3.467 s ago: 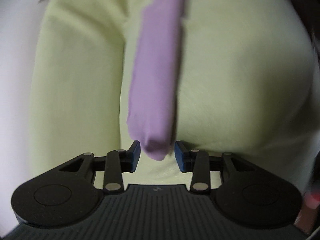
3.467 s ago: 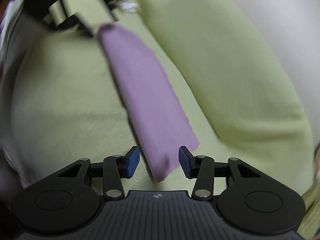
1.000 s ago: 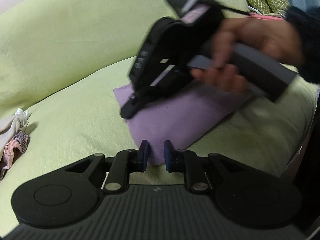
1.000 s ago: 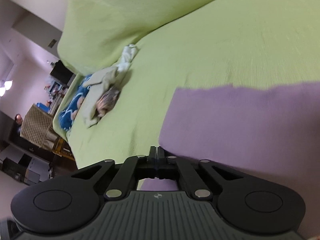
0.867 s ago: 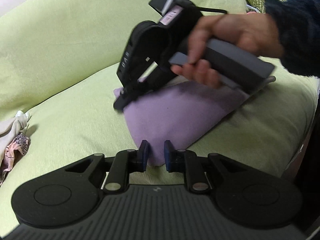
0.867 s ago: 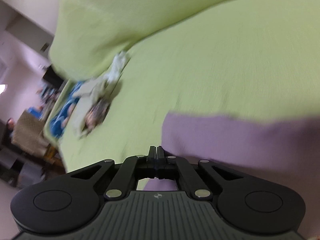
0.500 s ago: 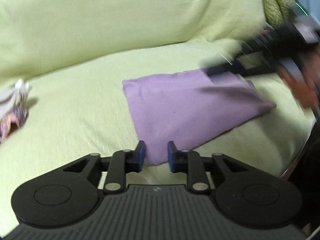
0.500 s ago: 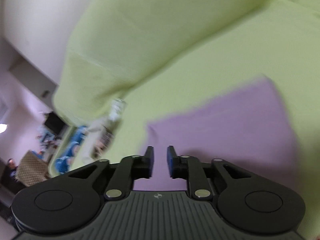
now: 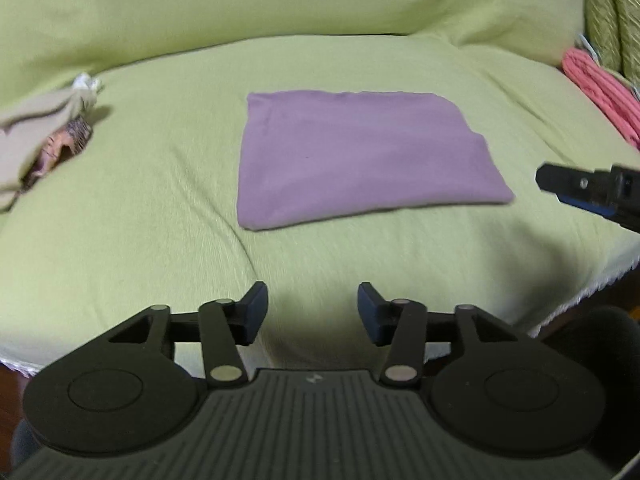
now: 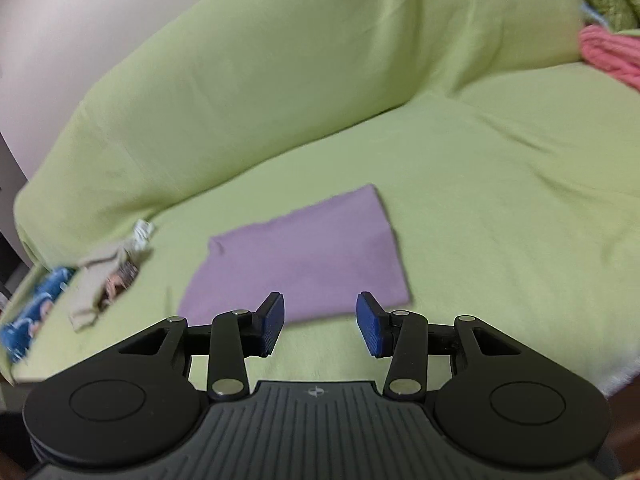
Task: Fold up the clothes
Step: 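Pull both grippers back from the folded lilac square, then grasp the folded top's edge with the left gripper while the right gripper grasps it too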
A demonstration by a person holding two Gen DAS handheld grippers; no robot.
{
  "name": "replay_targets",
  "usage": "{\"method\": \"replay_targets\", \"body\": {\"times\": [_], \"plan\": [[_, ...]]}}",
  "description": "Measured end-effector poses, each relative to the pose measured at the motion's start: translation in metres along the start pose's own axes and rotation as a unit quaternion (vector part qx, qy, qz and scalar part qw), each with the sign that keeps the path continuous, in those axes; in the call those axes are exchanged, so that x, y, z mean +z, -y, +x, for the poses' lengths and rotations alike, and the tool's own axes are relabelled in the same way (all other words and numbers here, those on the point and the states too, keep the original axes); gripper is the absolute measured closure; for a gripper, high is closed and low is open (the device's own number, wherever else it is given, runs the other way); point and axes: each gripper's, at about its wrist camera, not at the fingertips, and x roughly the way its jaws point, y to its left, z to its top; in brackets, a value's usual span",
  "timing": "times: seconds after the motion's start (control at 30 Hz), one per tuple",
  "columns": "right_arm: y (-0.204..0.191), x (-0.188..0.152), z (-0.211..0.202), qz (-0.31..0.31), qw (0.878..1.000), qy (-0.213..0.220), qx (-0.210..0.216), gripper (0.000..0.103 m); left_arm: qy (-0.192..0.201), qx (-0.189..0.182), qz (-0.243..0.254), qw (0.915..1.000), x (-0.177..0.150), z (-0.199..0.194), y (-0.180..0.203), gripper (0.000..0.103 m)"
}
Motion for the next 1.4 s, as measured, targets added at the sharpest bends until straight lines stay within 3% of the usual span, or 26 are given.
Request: {"method": "replay_targets", "body": {"times": [0.13,0.27,0.37,0.73,0.93,1.13,1.23,1.3,1.33,1.4], "plan": [[-0.007,-0.013,-0.029,-0.017,1.0,0.006,-0.02,0.057,0.016,0.01,0.01,0.9998,-0.009,-0.034,0.009,0.046],[-0.024,-0.023,-0.05,-0.039,0.998,0.022,-0.035,0.054,0.028,0.015,0.006,0.9995,-0.015,-0.053,0.014,0.045],[-0.033,-0.029,-0.065,-0.056,0.997,0.035,-0.039,0.046,0.035,0.02,-0.001,0.9992,-0.021,-0.065,0.015,0.045],[-0.052,-0.041,-0.087,-0.078,0.995,0.055,-0.037,0.042,0.058,0.041,0.008,0.9975,-0.028,-0.1,0.023,0.04],[-0.058,-0.036,-0.075,-0.097,0.994,0.048,-0.03,0.039,0.045,0.051,-0.004,0.9977,-0.019,-0.091,0.017,0.038],[-0.064,-0.033,-0.038,-0.14,0.988,0.051,-0.036,0.036,0.025,0.051,-0.008,0.9984,-0.003,-0.052,0.011,0.035],[-0.074,-0.045,-0.011,-0.212,0.975,0.054,-0.047,0.036,0.017,0.038,-0.017,0.999,0.001,-0.028,-0.004,0.035],[-0.087,-0.056,0.012,-0.281,0.957,0.042,-0.054,0.036,0.01,0.036,-0.032,0.9988,0.004,-0.015,-0.02,0.035],[-0.093,-0.062,0.023,-0.315,0.947,0.035,-0.057,0.037,0.006,0.034,-0.041,0.9986,0.005,-0.01,-0.029,0.035],[-0.113,-0.076,0.046,-0.41,0.91,0.039,-0.059,0.04,-0.002,0.025,-0.065,0.9976,0.008,0.0,-0.048,0.034]]}}
